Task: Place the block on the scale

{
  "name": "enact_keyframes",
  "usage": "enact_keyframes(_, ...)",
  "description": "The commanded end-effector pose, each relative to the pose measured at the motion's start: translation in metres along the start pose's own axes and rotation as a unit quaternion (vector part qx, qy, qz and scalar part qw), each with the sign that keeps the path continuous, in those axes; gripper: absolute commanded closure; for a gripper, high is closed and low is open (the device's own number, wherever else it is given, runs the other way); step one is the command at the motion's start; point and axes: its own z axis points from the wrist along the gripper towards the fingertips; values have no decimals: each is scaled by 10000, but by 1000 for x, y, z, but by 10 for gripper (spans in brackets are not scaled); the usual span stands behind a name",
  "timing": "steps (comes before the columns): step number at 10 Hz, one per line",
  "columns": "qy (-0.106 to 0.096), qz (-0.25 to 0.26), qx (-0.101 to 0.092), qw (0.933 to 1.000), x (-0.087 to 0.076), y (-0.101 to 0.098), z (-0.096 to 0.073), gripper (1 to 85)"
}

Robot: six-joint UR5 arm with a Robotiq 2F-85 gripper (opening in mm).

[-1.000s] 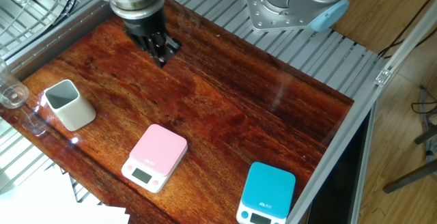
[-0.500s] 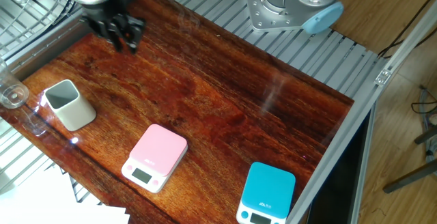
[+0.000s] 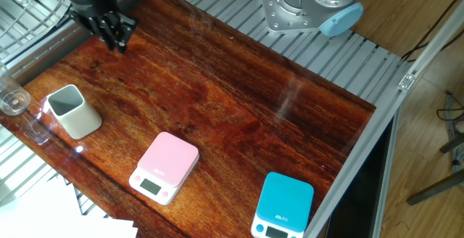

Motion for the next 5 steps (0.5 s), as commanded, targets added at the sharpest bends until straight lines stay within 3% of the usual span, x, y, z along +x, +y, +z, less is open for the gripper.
enact_keyframes(1,-224,338,100,9991,-11,-8,-2,573)
enact_keyframes(2,-251,251,271,9990,-12,-17,-2,540)
enact_keyframes(3,-289,53,138,9995,-27,-24,2,487)
enact_keyframes(5,-203,-260,94,9994,-60,-49,9,420)
